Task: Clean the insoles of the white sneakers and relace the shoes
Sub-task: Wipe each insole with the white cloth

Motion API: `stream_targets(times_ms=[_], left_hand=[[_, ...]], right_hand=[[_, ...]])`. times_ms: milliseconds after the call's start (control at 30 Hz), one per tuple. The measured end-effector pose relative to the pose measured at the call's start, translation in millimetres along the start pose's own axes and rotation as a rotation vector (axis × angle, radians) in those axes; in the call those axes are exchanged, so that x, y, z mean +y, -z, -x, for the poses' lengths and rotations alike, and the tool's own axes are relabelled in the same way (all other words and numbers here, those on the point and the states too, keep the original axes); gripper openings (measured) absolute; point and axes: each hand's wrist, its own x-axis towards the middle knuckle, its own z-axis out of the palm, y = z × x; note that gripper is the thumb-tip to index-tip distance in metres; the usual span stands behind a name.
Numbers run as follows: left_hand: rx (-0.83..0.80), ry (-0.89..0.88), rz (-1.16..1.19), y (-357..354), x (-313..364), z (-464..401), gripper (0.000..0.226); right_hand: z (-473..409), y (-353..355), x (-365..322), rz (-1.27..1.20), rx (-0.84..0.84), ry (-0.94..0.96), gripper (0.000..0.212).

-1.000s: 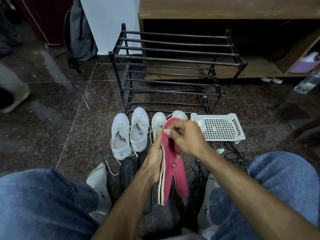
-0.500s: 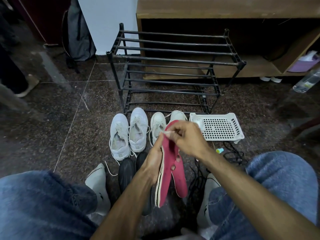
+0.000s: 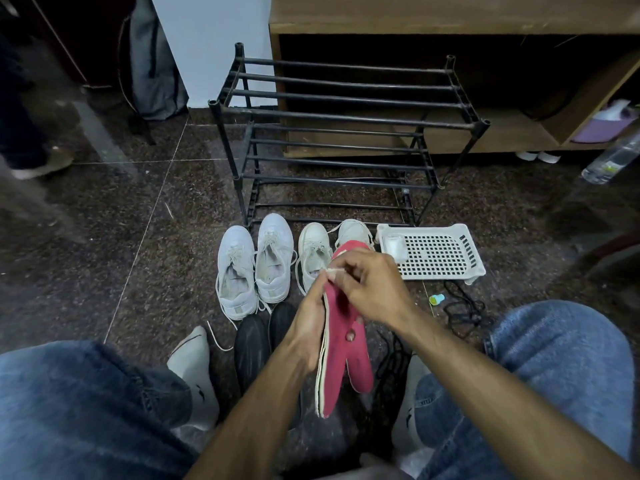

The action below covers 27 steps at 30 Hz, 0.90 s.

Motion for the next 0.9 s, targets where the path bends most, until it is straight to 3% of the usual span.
stream_targets(times_ms=[133,233,400,467,600,700,800,900], left_hand=[[-0.003,0.019,-0.092,3.7,-6.2,1.8,0.054],[-0.005,0.020,-0.075,2.6,-2.9,-1.5,0.056],[0.022,0.011,0.011,1.5,2.7,-6.4,0.058],[0.019,0.020,0.031,0.3,1.4,-3.8,0.056],[-0.025,0.007,-0.070,-1.1,-1.7,-2.2,0.055],[-0.013,0.000,-0.058,-2.9,0.5,-2.7,0.056],[0.006,0.032,0.086,2.1,3.7,-5.6,0.058],[0.016,0.039,0.089,7.2,0.4,-9.6,0.060]], right_hand=[[-17.9,10.3,9.6,0.261,0.063,-0.107,0.009],[-24.9,20.1,9.2,0.221,0.165,-0.202,0.005],[3.8,5.7,-6.0,-0.179,-0.161,-0.201,0.010],[5.3,3.2,-5.5,-0.123,-0.197,-0.159,0.006],[-15.9,14.7,-2.6,0.275,-0.046,-0.132,0.006],[-18.7,16.0,-3.8,0.154,-0.020,-0.222,0.004],[0.8,2.8,-9.1,-0.046,-0.162,-0.242,0.006],[7.4,1.0,-8.3,0.081,-0.193,-0.199,0.004]])
